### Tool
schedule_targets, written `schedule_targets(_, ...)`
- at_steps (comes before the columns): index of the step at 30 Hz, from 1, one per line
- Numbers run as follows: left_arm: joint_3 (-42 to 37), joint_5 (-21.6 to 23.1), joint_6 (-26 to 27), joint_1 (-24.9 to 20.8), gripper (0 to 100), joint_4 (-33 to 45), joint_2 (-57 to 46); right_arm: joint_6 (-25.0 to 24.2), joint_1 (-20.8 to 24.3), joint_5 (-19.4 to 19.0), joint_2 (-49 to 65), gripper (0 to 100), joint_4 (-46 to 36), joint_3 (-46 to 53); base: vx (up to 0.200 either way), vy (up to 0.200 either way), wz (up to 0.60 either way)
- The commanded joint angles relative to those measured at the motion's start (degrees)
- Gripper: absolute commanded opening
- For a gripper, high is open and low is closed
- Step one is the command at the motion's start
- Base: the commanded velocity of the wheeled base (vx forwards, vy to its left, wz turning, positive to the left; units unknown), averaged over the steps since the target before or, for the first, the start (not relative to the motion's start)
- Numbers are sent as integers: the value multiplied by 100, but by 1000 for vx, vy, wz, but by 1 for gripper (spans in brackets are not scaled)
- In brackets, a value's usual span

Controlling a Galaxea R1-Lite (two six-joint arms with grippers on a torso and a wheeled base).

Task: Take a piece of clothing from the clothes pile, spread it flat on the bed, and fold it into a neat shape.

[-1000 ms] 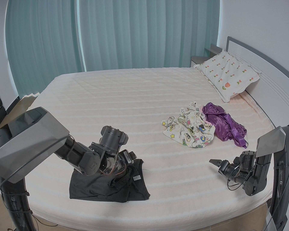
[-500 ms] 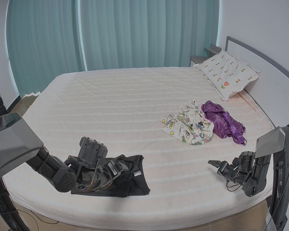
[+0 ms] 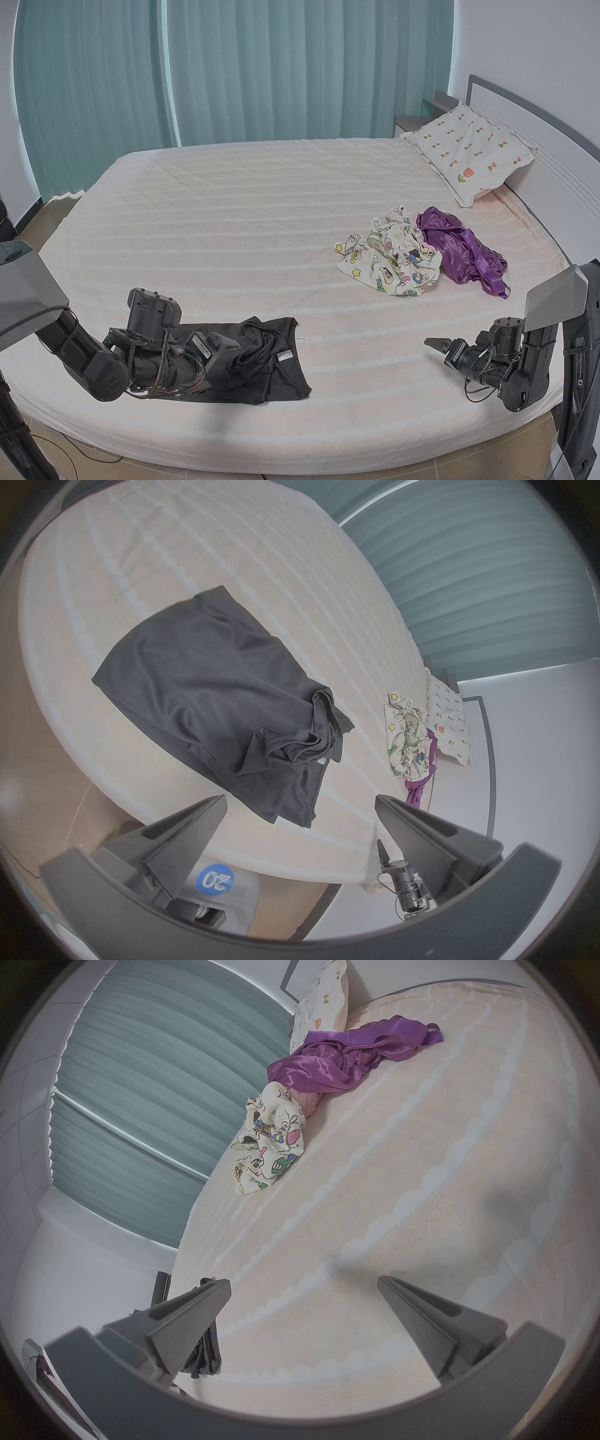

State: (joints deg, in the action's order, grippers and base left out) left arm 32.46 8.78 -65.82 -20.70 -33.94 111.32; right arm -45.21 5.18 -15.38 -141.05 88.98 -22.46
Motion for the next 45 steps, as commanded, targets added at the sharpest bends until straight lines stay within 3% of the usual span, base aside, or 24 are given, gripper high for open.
schedule_targets(1,-91,274,7,400,100,-8,-32,4,62,18,-28,100,67,4,0,200,0)
schedule_targets(13,-56,485,78,1086,100,-16,30,4,53,36,33,100,76,4,0,200,0)
schedule_targets(24,32,608,192,1411,100,-34,170,13,62,53,191,100,76,-22,0,200,0)
schedule_targets(32,164,748,210,1666,100,-34,320,4,677,167,763,100,67,-13,0,200,0)
schedule_targets(36,164,766,192,1762,100,-113,311,-22,1178,642,912,100,67,-84,0,200,0)
schedule_targets(39,111,801,192,1762,100,-227,337,-14,1389,660,982,100,49,-163,0,200,0)
schedule_targets(45,76,757,183,1745,100,-377,381,-22,1556,721,868,100,-812,-919,0,100,0)
